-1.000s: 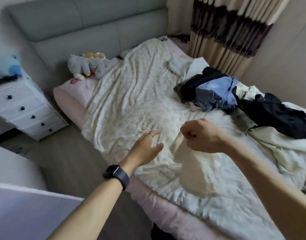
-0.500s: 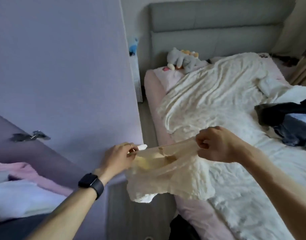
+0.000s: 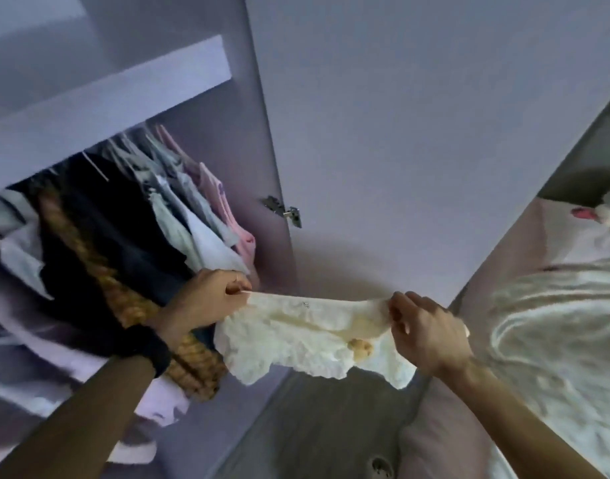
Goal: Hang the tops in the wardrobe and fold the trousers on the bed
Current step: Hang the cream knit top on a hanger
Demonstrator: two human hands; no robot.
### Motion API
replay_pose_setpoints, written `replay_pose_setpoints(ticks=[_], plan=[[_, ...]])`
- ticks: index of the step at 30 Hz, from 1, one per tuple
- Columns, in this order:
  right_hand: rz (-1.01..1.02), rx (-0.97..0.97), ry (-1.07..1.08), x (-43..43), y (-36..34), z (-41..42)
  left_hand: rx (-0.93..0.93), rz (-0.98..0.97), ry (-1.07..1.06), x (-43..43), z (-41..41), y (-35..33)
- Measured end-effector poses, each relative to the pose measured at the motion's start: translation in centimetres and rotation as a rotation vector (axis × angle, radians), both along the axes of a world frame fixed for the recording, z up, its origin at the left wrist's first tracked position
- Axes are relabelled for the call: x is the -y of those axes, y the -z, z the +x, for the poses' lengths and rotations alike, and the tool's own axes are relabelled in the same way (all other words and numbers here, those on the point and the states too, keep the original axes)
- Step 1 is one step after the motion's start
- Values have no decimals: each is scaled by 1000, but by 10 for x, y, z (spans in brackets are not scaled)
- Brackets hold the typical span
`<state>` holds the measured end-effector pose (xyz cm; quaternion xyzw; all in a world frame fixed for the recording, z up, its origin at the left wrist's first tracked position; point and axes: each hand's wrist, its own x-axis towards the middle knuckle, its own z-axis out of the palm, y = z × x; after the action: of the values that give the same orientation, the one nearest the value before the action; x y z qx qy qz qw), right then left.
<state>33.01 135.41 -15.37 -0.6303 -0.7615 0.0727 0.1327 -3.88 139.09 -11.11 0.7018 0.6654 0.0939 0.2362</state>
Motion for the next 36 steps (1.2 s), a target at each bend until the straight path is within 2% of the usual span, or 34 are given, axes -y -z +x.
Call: replay_pose_setpoints(ticks=[6,9,11,14,16,17,19,21,25,26,28,30,31,33,36], plan=[[5,-189,-292,-51,3,-49,73,5,-407,67,-38,-6],[-39,-211,-440,-66,-1,-75,142,-1,-580,111,-52,-8],[-92,-220,-480,-68,-11,-93,64,-11,-632,134,-60,-9],[-287,-137,-620,-65,-24,-123,-115,62,-674,161,-61,-16],[-455,-44,-705,-57,-29,-145,-59,126,-689,164,-51,-24],[-468,44,-754,-48,-29,-159,-19,142,-694,164,-48,-28],[-399,190,-860,-28,-23,-188,-12,145,-668,170,-48,-38],[-260,284,-926,-20,-17,-209,-132,148,-621,182,-57,-45],[11,384,-807,-44,-31,-231,-556,85,-526,228,-88,-36],[57,395,-767,-50,-39,-233,-634,29,-520,242,-95,-28],[76,374,-717,-56,-56,-239,-690,-73,-643,270,-111,-15],[19,305,-784,-49,-69,-242,-583,-114,-783,288,-118,-5],[28,298,-837,-43,-75,-244,-518,-67,-814,286,-116,1],[71,277,-903,-33,-86,-249,-322,32,-813,269,-99,11],[90,178,-954,-27,-98,-257,61,56,-744,224,-63,28]])
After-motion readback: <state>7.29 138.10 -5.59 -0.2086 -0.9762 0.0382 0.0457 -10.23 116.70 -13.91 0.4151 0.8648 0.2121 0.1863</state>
